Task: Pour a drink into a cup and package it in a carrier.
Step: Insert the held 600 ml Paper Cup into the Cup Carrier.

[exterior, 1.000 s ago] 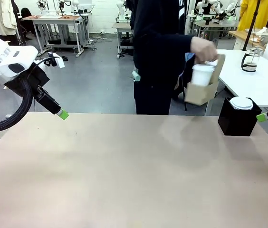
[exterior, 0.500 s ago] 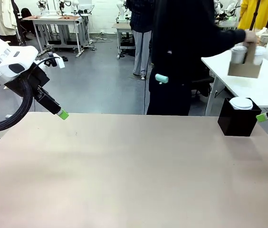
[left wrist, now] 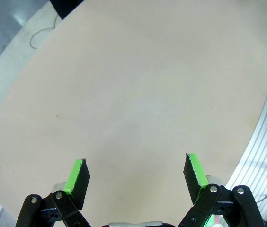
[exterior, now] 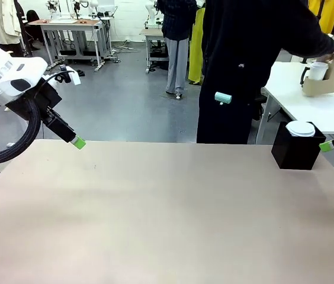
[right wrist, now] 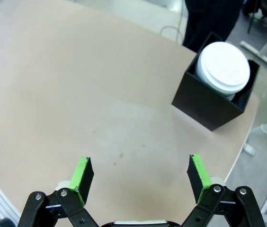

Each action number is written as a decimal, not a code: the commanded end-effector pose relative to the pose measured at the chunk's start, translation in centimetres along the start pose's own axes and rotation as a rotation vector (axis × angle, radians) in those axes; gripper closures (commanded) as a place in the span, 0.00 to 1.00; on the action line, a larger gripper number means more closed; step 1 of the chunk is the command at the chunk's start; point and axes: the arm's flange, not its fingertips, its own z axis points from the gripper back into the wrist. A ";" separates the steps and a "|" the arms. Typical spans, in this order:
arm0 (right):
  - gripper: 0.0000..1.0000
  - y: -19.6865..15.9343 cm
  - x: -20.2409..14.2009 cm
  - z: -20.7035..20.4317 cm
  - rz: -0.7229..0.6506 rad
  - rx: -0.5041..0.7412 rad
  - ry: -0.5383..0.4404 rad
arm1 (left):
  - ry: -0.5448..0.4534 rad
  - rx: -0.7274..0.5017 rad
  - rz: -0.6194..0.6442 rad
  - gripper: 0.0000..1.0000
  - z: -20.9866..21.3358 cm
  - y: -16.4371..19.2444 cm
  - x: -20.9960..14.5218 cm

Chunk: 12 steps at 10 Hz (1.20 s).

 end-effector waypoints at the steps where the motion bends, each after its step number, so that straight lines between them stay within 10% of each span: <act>1: 0.00 0.0 0.1 0.3 0.004 0.000 -0.005 | 0.008 0.002 0.008 0.00 0.2 0.0 0.1; 12: 0.00 0.0 0.1 0.3 0.004 0.000 -0.005 | 0.008 0.002 0.008 0.00 0.2 0.0 0.1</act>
